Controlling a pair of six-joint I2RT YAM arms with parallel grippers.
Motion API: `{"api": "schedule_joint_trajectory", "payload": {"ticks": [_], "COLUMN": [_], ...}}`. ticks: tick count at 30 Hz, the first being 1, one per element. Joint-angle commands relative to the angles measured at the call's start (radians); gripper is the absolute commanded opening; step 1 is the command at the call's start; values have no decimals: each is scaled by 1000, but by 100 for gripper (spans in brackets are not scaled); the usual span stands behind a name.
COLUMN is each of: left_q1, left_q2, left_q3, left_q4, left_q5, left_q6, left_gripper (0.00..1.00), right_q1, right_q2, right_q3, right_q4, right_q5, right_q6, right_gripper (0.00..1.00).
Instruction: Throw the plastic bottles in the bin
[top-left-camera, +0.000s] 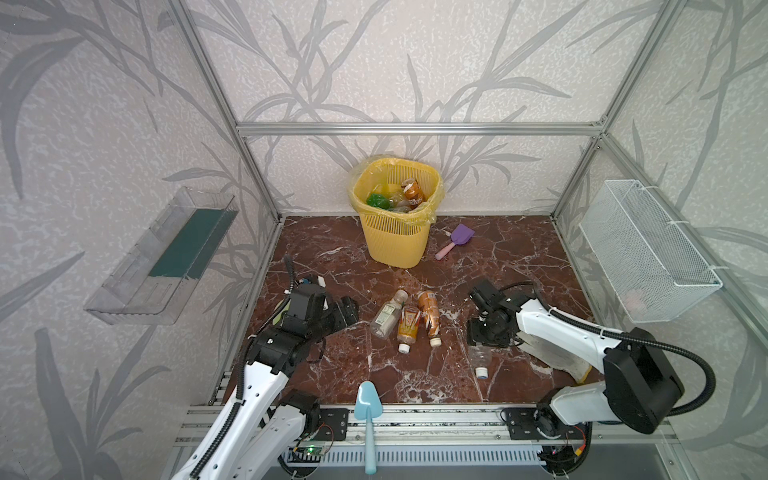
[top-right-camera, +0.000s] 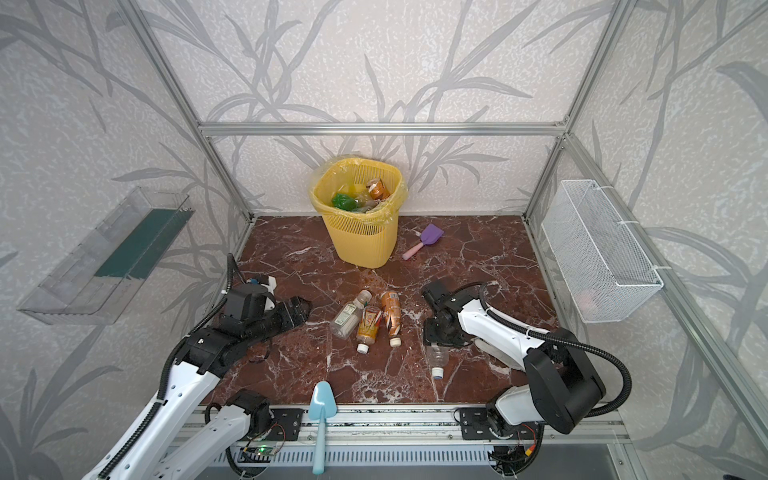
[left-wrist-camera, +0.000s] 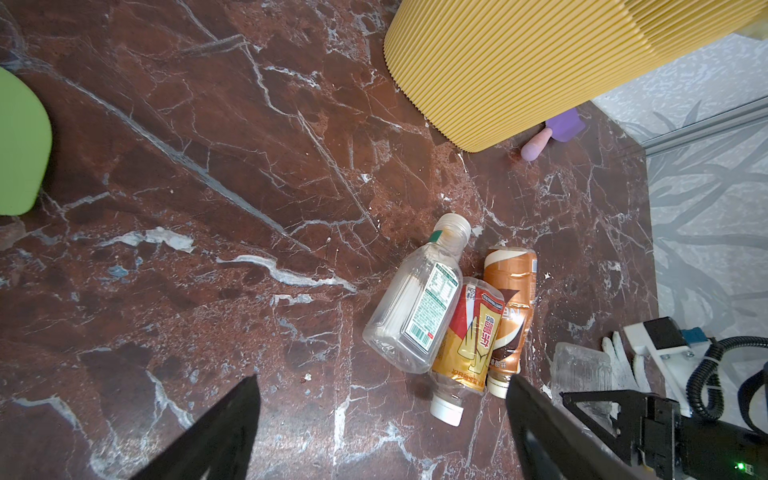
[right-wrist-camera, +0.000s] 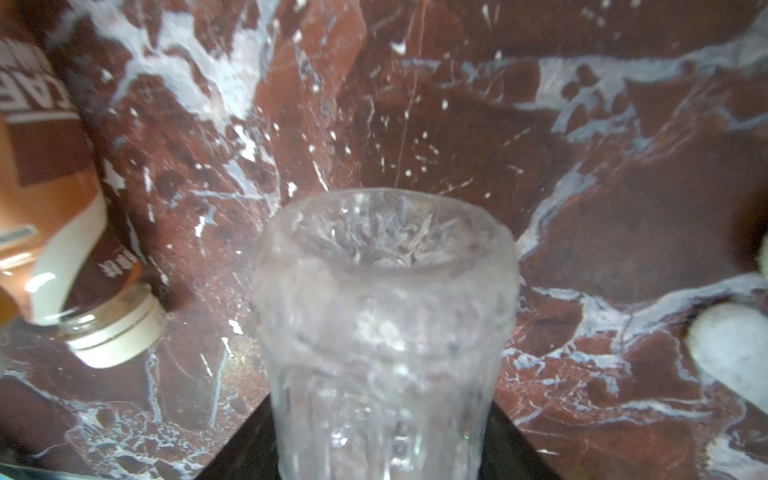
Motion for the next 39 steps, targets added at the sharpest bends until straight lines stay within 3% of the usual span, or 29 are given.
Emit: {"api": "schedule_joint_trajectory", "payload": {"ticks": [1,5,10,14,26,39], "left_q1": [4,4,4,4,4,4], "left_q2": [-2,-2,0,2,14,10], "left_q3": [-8,-5,-2,1,0,-5], "left_q4": [-4,-9,-9,-8,-2,-4], "left_q5": [-14,-16,-16,-13,3,2], "left_q6": [4,3,-5,-6,-11,-14], "left_gripper": [92,92,92,92,92,92], "right_q1": [15,25,35,37,37,37], "right_q2": [5,5,-31,-77,-160,-240], "right_q3": [-41,-62,-74,-86,-142,-161], "right_q4": [14,38,41,37,49,65], "right_q5": [-3,-4,16,22,28,19], "right_q6": [25,35,51,58,75,104], "right_gripper": [65,69,82,84,65,61]}}
